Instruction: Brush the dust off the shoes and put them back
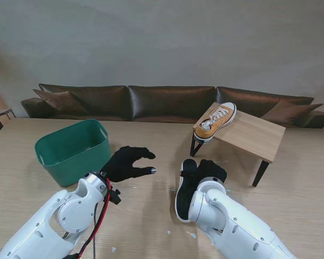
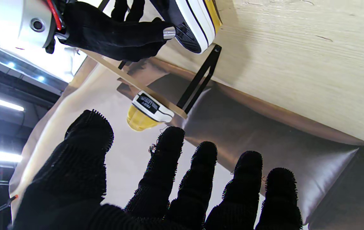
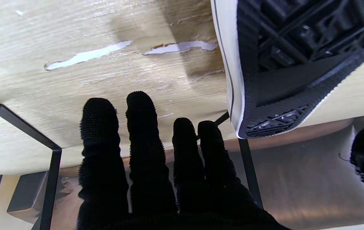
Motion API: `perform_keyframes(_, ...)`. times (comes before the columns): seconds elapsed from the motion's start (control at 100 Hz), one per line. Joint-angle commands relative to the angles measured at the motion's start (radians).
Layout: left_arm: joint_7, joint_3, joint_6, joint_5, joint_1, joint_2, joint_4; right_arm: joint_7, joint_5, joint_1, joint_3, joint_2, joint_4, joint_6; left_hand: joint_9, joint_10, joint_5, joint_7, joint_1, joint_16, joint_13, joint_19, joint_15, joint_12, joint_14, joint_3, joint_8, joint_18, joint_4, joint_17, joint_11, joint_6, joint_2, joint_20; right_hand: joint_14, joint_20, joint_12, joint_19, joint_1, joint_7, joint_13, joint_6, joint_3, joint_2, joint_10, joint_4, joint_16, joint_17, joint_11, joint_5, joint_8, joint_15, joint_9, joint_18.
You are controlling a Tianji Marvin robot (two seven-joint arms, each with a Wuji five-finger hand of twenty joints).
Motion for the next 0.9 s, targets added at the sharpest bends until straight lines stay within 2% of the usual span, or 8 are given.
perform_keyframes(0.0, -0.026, -0.004, 0.002, -0.003, 0.007, 0.002, -0.010, 0.013, 0.000, 0.020, -0.021, -0.017, 0.017, 0.015, 0.014, -0.011, 0.010, 0.004, 0.020, -0.007, -0.037, -0.040, -0.022, 0.011, -0.017, -0.032, 0.006, 0.010, 0.041, -0.022, 0.000, -0.003, 0.058, 0.013, 0.013, 0.009, -0.009, 0.047, -0.054, 0.003, -0.023, 0.041, 0.013, 0.022, 0.032, 0.024, 0.016, -0.295, 0.018, -0.030, -0.015, 0.025, -0.050, -0.023)
perform_keyframes(0.19, -0.035, -0.007, 0.012, -0.006, 0.016, 0.004, -0.019, 0.041, 0.019, 0.096, -0.116, -0.029, 0.075, 0.084, 0.014, -0.007, 0.010, 0.003, 0.026, -0.006, -0.038, -0.045, -0.022, 0.012, -0.017, -0.040, 0.008, 0.010, 0.042, -0.026, 0.000, -0.003, 0.061, 0.018, 0.020, 0.018, -0.008, 0.056, -0.079, 0.004, -0.056, 0.071, 0.018, 0.038, 0.054, 0.027, 0.024, -0.319, 0.033, -0.044, -0.020, 0.050, -0.083, -0.024)
perform_keyframes(0.31, -0.039, -0.011, 0.017, -0.006, 0.022, 0.005, -0.025, 0.054, 0.032, 0.131, -0.161, -0.039, 0.107, 0.108, 0.015, -0.007, 0.006, 0.001, 0.029, -0.006, -0.039, -0.046, -0.022, 0.013, -0.016, -0.044, 0.008, 0.008, 0.043, -0.027, 0.001, -0.001, 0.062, 0.020, 0.016, 0.057, 0.006, 0.118, -0.068, 0.012, -0.062, 0.074, 0.023, 0.026, 0.055, 0.028, 0.049, -0.303, 0.067, -0.038, -0.024, 0.113, -0.088, -0.033)
perform_keyframes(0.45, -0.044, -0.017, 0.022, -0.005, 0.031, 0.006, -0.033, 0.163, -0.107, 0.118, -0.133, -0.077, 0.140, 0.110, 0.017, -0.004, 0.016, 0.005, 0.030, -0.005, -0.040, -0.049, -0.022, 0.014, -0.015, -0.048, 0.010, 0.009, 0.044, -0.030, 0.001, -0.001, 0.064, 0.023, -0.004, 0.108, 0.045, 0.201, 0.014, 0.034, -0.041, 0.072, 0.040, -0.042, 0.057, 0.039, 0.094, -0.271, 0.122, 0.008, -0.020, 0.223, -0.056, -0.051)
perform_keyframes(0.55, -0.047, -0.020, 0.025, -0.002, 0.035, 0.007, -0.038, 0.196, -0.187, 0.103, -0.109, -0.103, 0.165, 0.110, 0.017, -0.004, 0.013, 0.003, 0.030, -0.004, -0.040, -0.049, -0.021, 0.014, -0.015, -0.051, 0.010, 0.008, 0.044, -0.030, 0.001, -0.001, 0.066, 0.024, -0.018, 0.139, 0.077, 0.262, 0.091, 0.056, -0.026, 0.069, 0.050, -0.104, 0.059, 0.046, 0.125, -0.245, 0.154, 0.048, -0.006, 0.297, -0.024, -0.062)
perform_keyframes(0.72, -0.050, -0.022, 0.027, -0.003, 0.038, 0.008, -0.041, 0.181, -0.214, 0.092, -0.097, -0.125, 0.193, 0.110, 0.017, 0.004, 0.018, 0.005, 0.034, -0.003, -0.041, -0.051, -0.020, 0.015, -0.012, -0.054, 0.012, 0.009, 0.045, -0.033, 0.001, 0.000, 0.067, 0.026, -0.022, 0.155, 0.110, 0.300, 0.170, 0.092, -0.007, 0.056, 0.063, -0.167, 0.056, 0.054, 0.139, -0.228, 0.190, 0.105, 0.024, 0.338, 0.024, -0.064)
perform_keyframes(0.89, -0.055, -0.021, 0.028, -0.006, 0.038, 0.008, -0.041, 0.194, -0.233, 0.086, -0.085, -0.143, 0.210, 0.110, 0.016, 0.005, 0.018, 0.005, 0.035, -0.002, -0.041, -0.053, -0.020, 0.016, -0.012, -0.059, 0.012, 0.008, 0.046, -0.034, 0.000, 0.000, 0.070, 0.028, -0.027, 0.167, 0.118, 0.320, 0.160, 0.075, -0.040, 0.047, 0.052, -0.159, 0.048, 0.051, 0.145, -0.246, 0.180, 0.098, 0.029, 0.349, 0.008, -0.079)
